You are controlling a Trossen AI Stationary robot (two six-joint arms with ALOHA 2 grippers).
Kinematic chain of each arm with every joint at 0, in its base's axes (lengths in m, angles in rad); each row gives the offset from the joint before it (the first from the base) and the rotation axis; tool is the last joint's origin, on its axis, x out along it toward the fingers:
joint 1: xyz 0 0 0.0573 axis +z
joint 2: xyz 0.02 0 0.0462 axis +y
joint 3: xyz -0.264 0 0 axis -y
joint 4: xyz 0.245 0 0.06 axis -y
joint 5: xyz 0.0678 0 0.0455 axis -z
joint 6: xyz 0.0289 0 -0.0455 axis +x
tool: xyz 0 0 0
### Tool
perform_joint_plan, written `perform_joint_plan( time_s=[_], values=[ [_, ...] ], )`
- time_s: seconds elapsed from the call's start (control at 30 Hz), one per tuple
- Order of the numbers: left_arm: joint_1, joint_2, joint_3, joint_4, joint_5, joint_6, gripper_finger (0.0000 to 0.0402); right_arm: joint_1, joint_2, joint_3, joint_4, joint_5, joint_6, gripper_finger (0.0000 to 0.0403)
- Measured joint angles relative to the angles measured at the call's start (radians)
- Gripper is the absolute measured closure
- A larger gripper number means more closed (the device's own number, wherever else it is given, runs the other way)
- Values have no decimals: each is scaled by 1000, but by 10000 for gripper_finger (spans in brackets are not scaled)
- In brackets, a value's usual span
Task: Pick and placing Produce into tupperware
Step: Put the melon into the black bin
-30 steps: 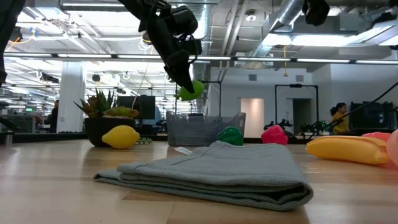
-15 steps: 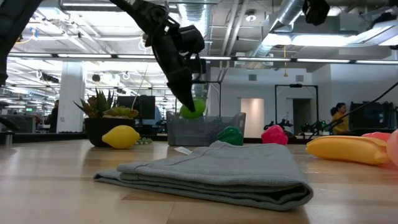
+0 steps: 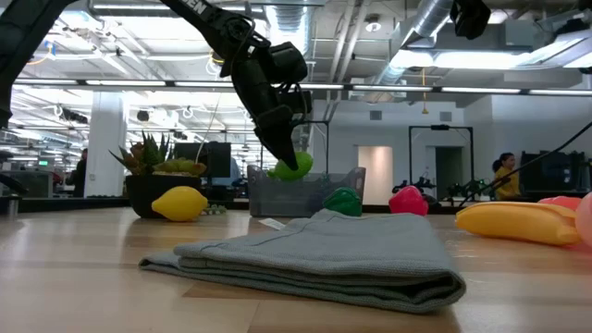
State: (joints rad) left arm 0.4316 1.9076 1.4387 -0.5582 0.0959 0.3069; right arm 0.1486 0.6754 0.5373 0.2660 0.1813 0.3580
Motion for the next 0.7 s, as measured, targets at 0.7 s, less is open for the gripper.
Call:
perform_joint_plan(
  time_s=[0.7],
  values=[
    [2, 10, -1, 15, 22, -31, 178, 2, 0, 0, 2, 0, 0, 217]
  ],
)
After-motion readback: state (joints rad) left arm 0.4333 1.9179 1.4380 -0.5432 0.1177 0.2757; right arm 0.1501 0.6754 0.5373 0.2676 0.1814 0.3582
